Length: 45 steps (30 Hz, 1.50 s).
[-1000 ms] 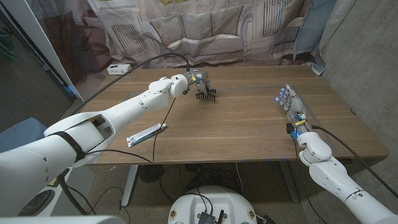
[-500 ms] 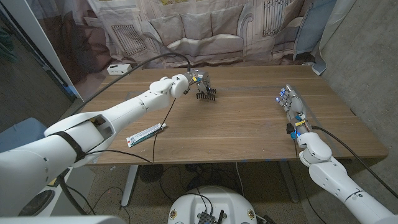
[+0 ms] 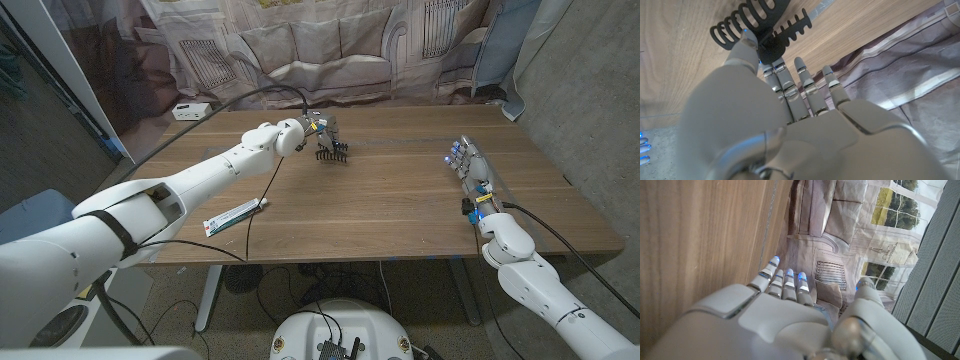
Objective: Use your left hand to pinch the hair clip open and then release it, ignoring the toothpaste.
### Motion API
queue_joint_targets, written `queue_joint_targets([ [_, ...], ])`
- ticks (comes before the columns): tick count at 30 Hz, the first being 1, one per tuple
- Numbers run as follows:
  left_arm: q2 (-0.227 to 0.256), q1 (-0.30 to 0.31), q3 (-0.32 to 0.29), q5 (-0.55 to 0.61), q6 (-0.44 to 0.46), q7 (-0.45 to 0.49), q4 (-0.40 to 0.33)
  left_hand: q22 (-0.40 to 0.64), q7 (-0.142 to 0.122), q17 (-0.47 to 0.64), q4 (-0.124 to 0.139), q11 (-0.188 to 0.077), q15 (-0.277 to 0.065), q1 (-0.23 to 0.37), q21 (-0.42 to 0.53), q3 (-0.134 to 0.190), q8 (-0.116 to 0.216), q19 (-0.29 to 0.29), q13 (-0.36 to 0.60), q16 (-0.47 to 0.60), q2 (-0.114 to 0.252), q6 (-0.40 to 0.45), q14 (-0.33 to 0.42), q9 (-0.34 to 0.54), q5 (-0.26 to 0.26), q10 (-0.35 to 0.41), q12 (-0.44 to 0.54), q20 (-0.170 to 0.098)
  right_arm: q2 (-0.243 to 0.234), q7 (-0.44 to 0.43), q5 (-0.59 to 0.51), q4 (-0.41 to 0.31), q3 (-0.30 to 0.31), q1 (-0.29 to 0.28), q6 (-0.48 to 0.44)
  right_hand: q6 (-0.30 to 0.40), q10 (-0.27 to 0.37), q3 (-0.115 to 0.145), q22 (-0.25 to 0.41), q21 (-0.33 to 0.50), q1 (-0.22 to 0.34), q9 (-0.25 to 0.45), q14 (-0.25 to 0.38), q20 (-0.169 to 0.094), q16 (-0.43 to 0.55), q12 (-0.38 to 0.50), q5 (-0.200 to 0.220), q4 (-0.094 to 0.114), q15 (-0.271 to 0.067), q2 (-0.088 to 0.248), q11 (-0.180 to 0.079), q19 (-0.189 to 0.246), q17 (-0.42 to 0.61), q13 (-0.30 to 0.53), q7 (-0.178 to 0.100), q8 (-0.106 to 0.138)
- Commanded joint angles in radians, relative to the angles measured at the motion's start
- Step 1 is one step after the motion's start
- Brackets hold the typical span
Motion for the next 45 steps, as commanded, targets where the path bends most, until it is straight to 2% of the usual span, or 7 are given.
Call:
queue_joint_targets([
  [1,-0.002,-0.009,0.002,-0.015,-0.010,-0.032,0.003,0.002,-0.018,0.002,0.022,-0.070,-0.102,0.057,-0.005,0.028,-0.007,-0.004,0.040,-0.005,0.053,0.107,-0.004,0.005,0.002,0.068,-0.008,0.006,0.000,-0.005,-0.002,-0.009,0.005,-0.011,0.005,0.007,0.007,-0.003,0.004,-0.002,0.006,0.003,0.009,0.006,0.005,0.003,-0.003,-0.004,0.000,0.005,0.000,0.000,0.005,0.003,0.001,0.003],
  [9,0.001,-0.007,0.000,-0.016,-0.010,-0.035,-0.006,0.002,-0.018,0.001,0.023,-0.068,-0.095,0.051,-0.005,0.028,-0.021,-0.008,0.056,-0.011,0.046,0.077,-0.016,0.007,0.001,0.041,-0.021,0.018,0.002,-0.009,-0.004,-0.014,0.008,-0.021,0.010,0.007,0.008,-0.003,0.004,-0.002,0.006,0.003,0.009,0.006,0.005,0.003,-0.003,-0.004,-0.001,0.005,0.000,0.000,0.005,0.003,0.000,0.003],
  [14,0.004,-0.001,-0.002,-0.006,-0.001,-0.019,-0.014,0.002,-0.019,0.002,0.029,-0.070,-0.086,0.037,-0.003,0.024,-0.027,-0.005,0.066,-0.012,0.044,0.063,-0.023,0.008,0.000,0.026,-0.029,0.038,0.004,-0.014,-0.006,-0.019,0.010,-0.028,0.011,0.007,0.008,-0.003,0.004,-0.002,0.007,0.003,0.009,0.006,0.005,0.003,-0.003,-0.004,-0.002,0.005,-0.002,0.000,0.005,0.003,0.000,0.003],
  [33,0.016,0.005,-0.008,-0.001,0.015,-0.043,-0.046,0.003,-0.021,0.003,0.037,-0.070,-0.079,0.005,-0.004,0.008,-0.042,-0.009,0.087,-0.012,0.024,0.036,-0.037,0.011,0.000,0.003,-0.044,0.041,0.008,-0.025,-0.016,-0.034,0.014,-0.047,0.019,0.007,0.009,-0.003,0.004,-0.002,0.008,0.003,0.010,0.007,0.005,0.002,-0.003,-0.004,0.000,0.006,-0.001,0.000,0.005,0.003,0.000,0.003],
  [37,0.017,0.004,-0.009,-0.002,0.013,-0.049,-0.047,0.003,-0.017,0.003,0.048,-0.066,-0.076,-0.031,-0.005,-0.008,-0.052,-0.016,0.095,-0.012,0.007,0.018,-0.046,0.012,0.001,-0.010,-0.055,0.043,0.009,-0.026,-0.017,-0.035,0.014,-0.047,0.019,0.007,0.009,-0.004,0.004,-0.002,0.008,0.003,0.009,0.006,0.004,0.002,-0.003,-0.004,-0.001,0.006,0.000,0.000,0.005,0.003,0.000,0.003],
  [45,0.014,0.001,-0.007,-0.002,0.005,-0.054,-0.041,0.004,-0.017,0.002,0.053,-0.061,-0.078,-0.059,-0.006,-0.021,-0.065,-0.023,0.101,-0.012,-0.011,-0.005,-0.053,0.012,0.005,-0.032,-0.071,0.052,0.009,-0.027,-0.019,-0.037,0.016,-0.050,0.022,0.007,0.009,-0.004,0.004,-0.002,0.008,0.003,0.009,0.006,0.004,0.002,-0.003,-0.004,-0.001,0.007,-0.001,0.000,0.005,0.003,0.000,0.003],
])
